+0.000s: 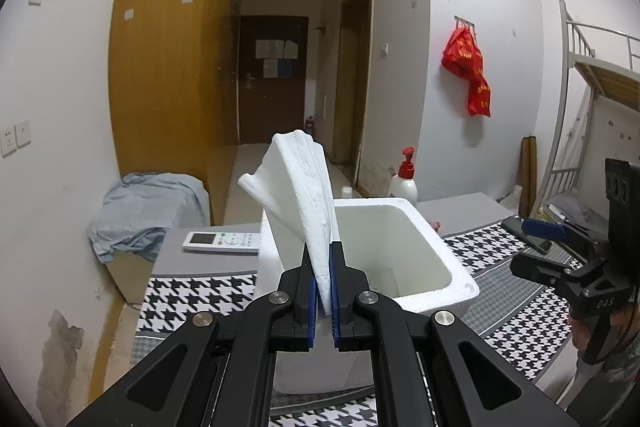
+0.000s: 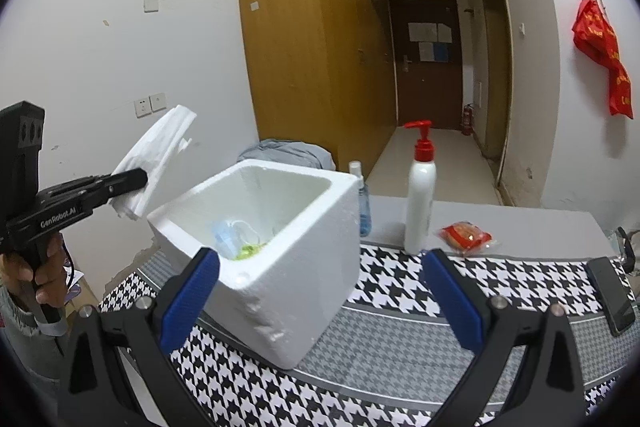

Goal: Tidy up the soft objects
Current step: 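Lower the white cloth into the foam box and open the left gripper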

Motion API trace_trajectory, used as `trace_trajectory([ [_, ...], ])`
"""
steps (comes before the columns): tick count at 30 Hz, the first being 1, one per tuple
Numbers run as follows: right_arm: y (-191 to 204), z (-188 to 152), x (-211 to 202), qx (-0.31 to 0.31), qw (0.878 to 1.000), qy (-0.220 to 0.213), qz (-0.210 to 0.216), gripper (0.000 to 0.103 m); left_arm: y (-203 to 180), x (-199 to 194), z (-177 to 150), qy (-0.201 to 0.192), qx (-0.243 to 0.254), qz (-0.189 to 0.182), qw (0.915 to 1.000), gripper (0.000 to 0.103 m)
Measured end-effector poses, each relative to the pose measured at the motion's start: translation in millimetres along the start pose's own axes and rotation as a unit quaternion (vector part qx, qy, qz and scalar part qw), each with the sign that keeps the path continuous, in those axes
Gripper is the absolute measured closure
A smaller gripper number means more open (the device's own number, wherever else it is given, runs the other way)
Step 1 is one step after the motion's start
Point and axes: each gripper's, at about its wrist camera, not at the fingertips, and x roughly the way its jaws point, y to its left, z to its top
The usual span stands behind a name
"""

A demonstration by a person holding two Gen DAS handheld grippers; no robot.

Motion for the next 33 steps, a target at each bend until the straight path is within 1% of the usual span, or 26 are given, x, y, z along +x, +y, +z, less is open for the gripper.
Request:
trace_trajectory([
  [9,-15,-9,-16,0.015,1.0,-0.009,-0.012,0.0,-5,23,8,0.015,-0.006,-0.011,0.9998,0.097],
  [20,-36,-22,-26,0.034,0.999,-0.009,-0.032,0.0,-18,41,9,0.031,0.003,-0.023,0.9992,0.097],
  [28,-46,-30,-37,0.042,0.998,-0.01,-0.045,0.0,-26,58,16,0.04,0.007,-0.022,0.9989,0.097],
  [30,-49,-31,-39,0.046,0.998,-0.01,-0.05,0.0,-25,60,16,0.042,0.004,-0.021,0.9989,0.088],
  [31,-50,-32,-40,0.047,0.998,-0.011,-0.051,0.0,-25,60,16,0.041,0.003,-0.02,0.9989,0.075],
  [32,-51,-33,-41,0.048,0.997,-0.012,-0.053,0.0,-25,59,16,0.039,0.004,-0.017,0.9991,0.052],
  [33,-52,-33,-42,0.049,0.997,-0.013,-0.054,0.0,-26,59,16,0.036,0.006,-0.011,0.9993,0.04],
])
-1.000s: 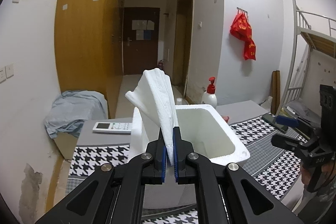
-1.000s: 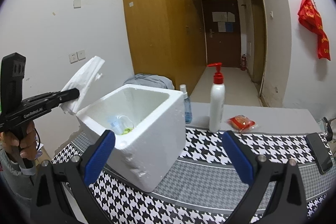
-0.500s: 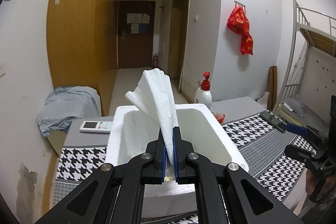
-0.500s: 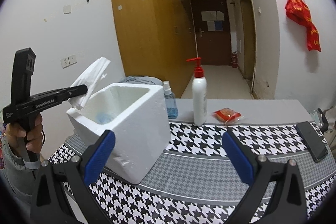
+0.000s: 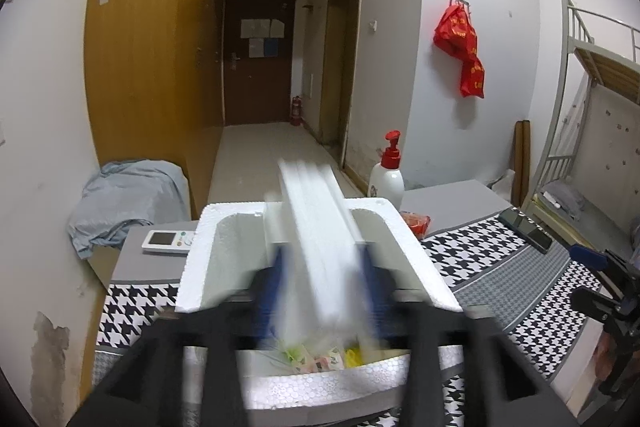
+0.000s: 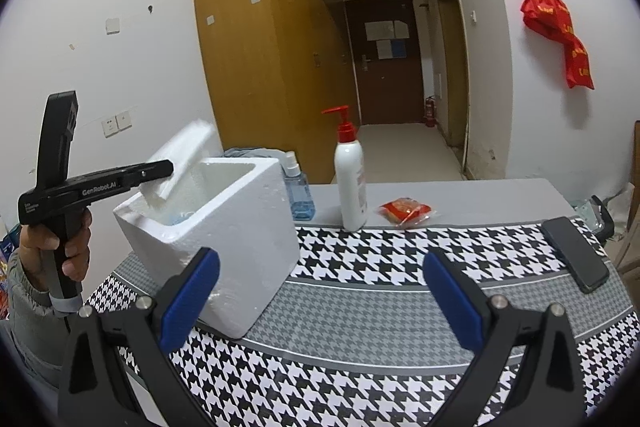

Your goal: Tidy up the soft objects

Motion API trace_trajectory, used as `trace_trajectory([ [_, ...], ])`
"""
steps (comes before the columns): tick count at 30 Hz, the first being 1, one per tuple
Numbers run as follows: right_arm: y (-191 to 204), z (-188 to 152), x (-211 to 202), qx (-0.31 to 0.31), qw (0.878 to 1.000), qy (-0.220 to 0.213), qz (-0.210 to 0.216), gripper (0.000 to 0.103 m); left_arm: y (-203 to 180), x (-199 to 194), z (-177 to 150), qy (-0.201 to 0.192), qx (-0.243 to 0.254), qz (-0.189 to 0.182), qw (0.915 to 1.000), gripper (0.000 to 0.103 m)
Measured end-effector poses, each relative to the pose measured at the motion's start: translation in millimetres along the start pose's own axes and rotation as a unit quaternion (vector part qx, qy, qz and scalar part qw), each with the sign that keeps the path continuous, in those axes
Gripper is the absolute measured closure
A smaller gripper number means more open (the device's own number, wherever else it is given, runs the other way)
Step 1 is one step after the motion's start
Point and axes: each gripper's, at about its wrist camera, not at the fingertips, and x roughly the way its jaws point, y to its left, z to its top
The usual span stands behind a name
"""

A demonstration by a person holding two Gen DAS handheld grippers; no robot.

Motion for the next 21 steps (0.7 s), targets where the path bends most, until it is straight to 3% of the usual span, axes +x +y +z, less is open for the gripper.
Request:
trace_trajectory([
  [1,-1,0,-1,0.001,1.0,0.001,-0.001,0.0,0,-1,0,-0.006,0.002,0.008,0.9999,0.024],
  [7,1,0,-5,0.001,1.0,-0.001,-0.005,0.0,-2,-12,0,-0.03,0.004,0.016,0.9994,0.001],
  [21,14,-2,-24,-0.001,1.0,-0.018,-0.017,0.0,-8,-56,-14,-0.072,-0.011,0.034,0.9968,0.001],
])
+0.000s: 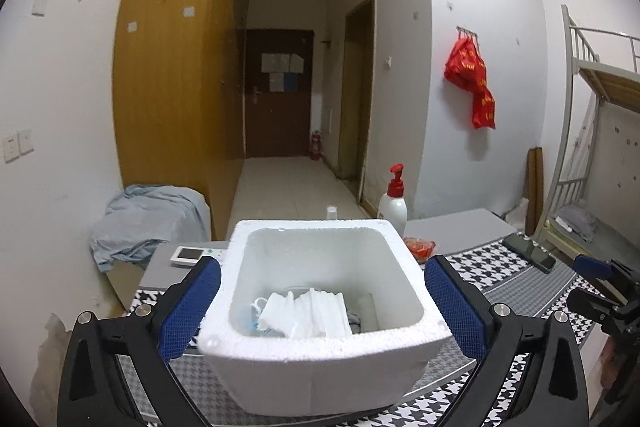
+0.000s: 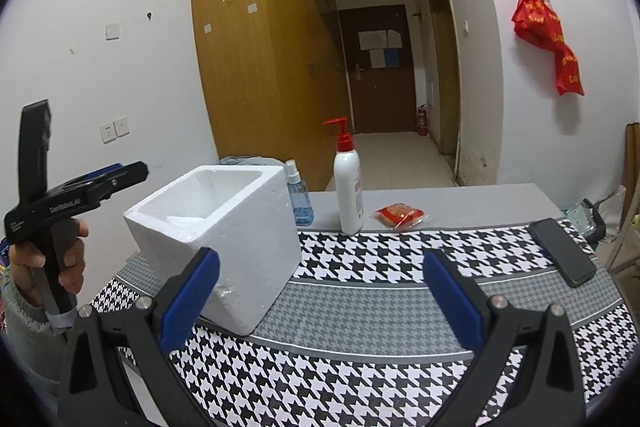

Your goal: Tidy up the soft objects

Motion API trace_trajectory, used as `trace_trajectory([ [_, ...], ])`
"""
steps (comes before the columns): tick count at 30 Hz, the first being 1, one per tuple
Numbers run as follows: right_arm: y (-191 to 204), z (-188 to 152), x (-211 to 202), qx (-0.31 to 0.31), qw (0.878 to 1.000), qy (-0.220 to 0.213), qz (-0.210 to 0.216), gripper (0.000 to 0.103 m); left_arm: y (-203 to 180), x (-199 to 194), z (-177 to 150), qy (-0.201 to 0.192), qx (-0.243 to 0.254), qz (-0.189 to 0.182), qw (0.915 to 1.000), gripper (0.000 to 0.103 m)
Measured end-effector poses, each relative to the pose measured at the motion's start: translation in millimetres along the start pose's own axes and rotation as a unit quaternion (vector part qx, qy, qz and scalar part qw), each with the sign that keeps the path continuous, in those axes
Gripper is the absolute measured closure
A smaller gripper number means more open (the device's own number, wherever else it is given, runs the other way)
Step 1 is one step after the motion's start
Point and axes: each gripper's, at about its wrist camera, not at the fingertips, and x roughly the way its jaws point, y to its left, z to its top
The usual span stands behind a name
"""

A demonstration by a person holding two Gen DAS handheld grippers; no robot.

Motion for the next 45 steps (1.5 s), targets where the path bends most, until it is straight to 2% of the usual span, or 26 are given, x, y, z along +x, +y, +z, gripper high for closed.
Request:
trace_trajectory([
  [4,10,0,-10,-0.004,1.0,-0.009,0.0,0.0,-3,-22,-4,-0.019,-0.005,0.008,0.9998,0.001],
  [10,26,-1,-28,-0.017,0.999,-0.028,-0.023,0.0,-7,-56,-10,-0.051,-0.006,0.028,0.9983,0.001],
  [15,36,-4,-45,-0.022,0.998,-0.045,-0.046,0.0,-13,-78,-18,-0.058,0.006,0.037,0.9976,0.001],
  [29,64,-22,-84,-0.025,0.996,-0.076,-0.026,0.0,-26,-121,-48,-0.084,0.012,0.038,0.9957,0.001],
  [45,78,-56,-99,-0.028,0.995,-0.096,-0.025,0.0,-33,-139,-89,-0.103,0.01,0.05,0.9933,0.001],
])
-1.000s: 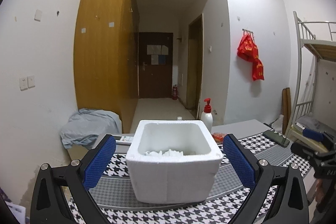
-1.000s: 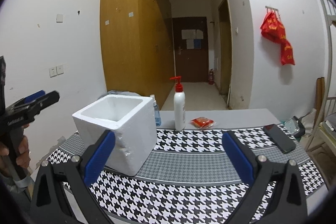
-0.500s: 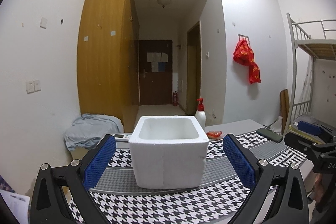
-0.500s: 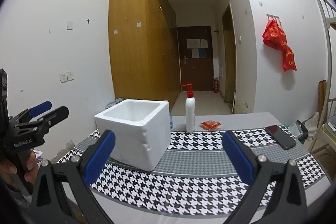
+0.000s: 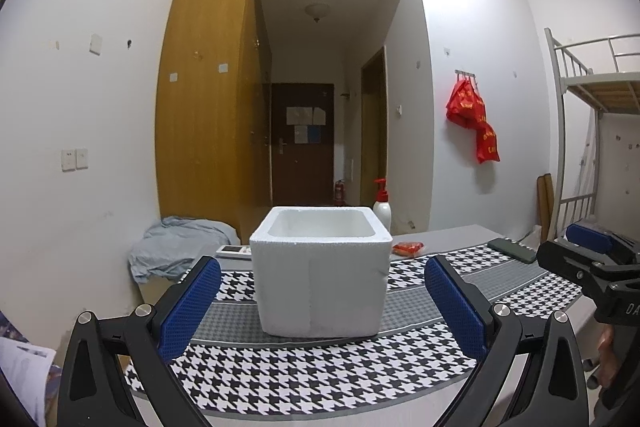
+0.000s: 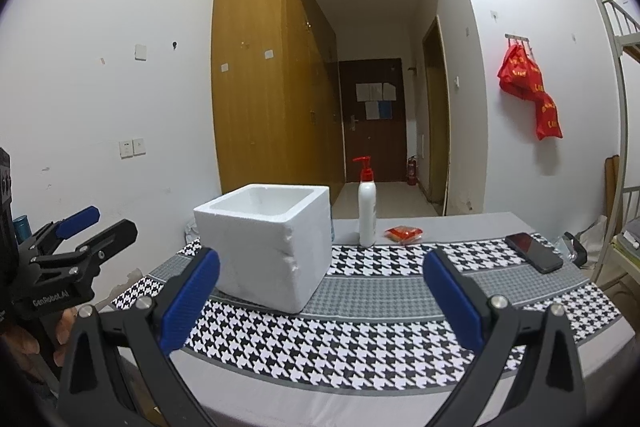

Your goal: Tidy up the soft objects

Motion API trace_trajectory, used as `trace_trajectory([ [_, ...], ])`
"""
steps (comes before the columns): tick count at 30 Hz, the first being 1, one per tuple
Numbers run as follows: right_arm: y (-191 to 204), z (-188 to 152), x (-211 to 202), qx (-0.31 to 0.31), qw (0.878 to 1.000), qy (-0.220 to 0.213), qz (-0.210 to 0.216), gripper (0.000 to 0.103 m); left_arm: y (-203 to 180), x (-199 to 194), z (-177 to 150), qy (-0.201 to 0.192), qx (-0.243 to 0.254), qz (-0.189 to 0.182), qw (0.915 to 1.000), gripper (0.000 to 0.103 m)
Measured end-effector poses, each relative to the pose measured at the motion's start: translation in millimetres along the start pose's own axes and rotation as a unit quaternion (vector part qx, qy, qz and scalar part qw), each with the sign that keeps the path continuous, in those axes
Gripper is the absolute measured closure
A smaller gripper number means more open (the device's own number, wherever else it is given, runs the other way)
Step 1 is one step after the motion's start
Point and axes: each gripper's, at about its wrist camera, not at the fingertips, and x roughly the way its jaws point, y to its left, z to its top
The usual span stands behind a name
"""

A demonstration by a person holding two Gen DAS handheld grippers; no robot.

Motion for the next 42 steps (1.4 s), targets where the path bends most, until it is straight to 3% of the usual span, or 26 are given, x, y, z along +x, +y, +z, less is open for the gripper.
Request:
trace_trajectory([
  [25,9,-29,4,0.003,1.0,0.025,-0.003,0.0,6,-5,-24,0.011,-0.005,0.016,0.9998,0.001],
  [42,21,-44,-4,-0.006,0.999,0.032,-0.016,0.0,13,-21,-35,0.017,-0.007,0.002,0.9998,0.001],
])
